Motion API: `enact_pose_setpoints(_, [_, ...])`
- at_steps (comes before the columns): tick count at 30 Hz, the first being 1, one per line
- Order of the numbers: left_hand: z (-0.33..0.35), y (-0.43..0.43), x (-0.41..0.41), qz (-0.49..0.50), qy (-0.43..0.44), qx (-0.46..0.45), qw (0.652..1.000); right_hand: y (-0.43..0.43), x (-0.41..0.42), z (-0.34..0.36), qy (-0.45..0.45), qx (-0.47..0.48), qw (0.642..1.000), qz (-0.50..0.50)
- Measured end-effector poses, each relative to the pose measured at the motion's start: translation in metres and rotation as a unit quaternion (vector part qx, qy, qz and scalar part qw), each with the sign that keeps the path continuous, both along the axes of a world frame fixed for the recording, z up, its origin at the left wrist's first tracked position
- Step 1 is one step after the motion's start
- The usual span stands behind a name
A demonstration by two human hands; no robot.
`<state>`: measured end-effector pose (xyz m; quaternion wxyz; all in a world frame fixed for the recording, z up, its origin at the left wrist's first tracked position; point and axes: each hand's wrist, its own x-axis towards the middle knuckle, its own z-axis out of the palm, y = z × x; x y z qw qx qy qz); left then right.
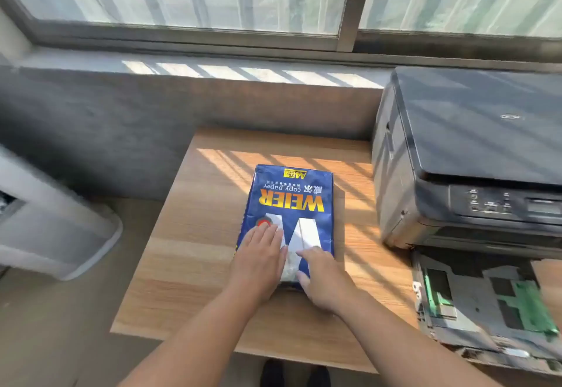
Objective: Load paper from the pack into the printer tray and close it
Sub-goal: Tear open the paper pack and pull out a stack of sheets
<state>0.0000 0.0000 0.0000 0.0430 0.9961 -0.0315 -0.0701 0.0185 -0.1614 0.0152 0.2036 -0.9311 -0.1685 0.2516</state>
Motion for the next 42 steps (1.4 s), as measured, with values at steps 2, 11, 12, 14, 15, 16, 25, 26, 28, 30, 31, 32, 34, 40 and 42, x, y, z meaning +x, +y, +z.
enact_pose_setpoints(2, [-0.012,0.004,-0.002,0.012,0.013,-0.013,1.000,0.012,0.001,-0.011,-0.017,-0.019,1.000,-0.003])
enact_pose_setpoints(11, [-0.041,0.018,-0.018,-0.046,0.075,-0.005,0.996,0.032,0.014,-0.043,-0.078,-0.057,0.995,-0.003])
enact_pose_setpoints(12, [-0.040,0.018,-0.018,-0.048,0.072,-0.004,0.996,0.033,0.016,-0.045,-0.078,-0.059,0.995,-0.007])
enact_pose_setpoints(14, [-0.041,0.019,-0.017,-0.044,0.061,-0.006,0.997,0.034,0.019,-0.048,-0.076,-0.064,0.995,-0.014])
enact_pose_setpoints(15, [-0.041,0.019,-0.017,-0.043,0.054,-0.007,0.998,0.034,0.020,-0.049,-0.078,-0.059,0.995,-0.022])
enact_pose_setpoints(16, [-0.042,0.019,-0.017,-0.042,0.053,-0.012,0.998,0.034,0.021,-0.051,-0.077,-0.049,0.995,-0.034])
enact_pose_setpoints(25, [-0.044,0.018,-0.015,-0.031,0.041,-0.043,0.998,0.038,0.023,-0.065,-0.087,-0.006,0.994,-0.072])
enact_pose_setpoints(26, [-0.045,0.018,-0.014,-0.033,0.037,-0.047,0.998,0.038,0.023,-0.067,-0.090,-0.005,0.993,-0.072])
enact_pose_setpoints(28, [-0.047,0.019,-0.014,-0.039,0.040,-0.051,0.997,0.038,0.022,-0.069,-0.098,-0.003,0.993,-0.067])
enact_pose_setpoints(30, [-0.050,0.023,-0.012,-0.052,0.049,-0.040,0.997,0.039,0.024,-0.069,-0.105,-0.004,0.993,-0.060])
enact_pose_setpoints(31, [-0.052,0.025,-0.011,-0.059,0.059,-0.032,0.996,0.040,0.025,-0.068,-0.110,-0.004,0.992,-0.056])
enact_pose_setpoints(32, [-0.052,0.026,-0.011,-0.064,0.066,-0.023,0.995,0.040,0.026,-0.067,-0.114,-0.005,0.992,-0.051])
enact_pose_setpoints(34, [-0.050,0.027,-0.011,-0.071,0.063,0.007,0.995,0.041,0.028,-0.065,-0.120,-0.008,0.992,-0.044])
enact_pose_setpoints(40, [-0.055,0.026,-0.014,-0.059,0.058,0.013,0.996,0.038,0.026,-0.065,-0.145,-0.028,0.989,-0.006])
enact_pose_setpoints(42, [-0.054,0.028,-0.013,-0.061,0.069,0.005,0.996,0.033,0.023,-0.065,-0.171,-0.042,0.984,0.025])
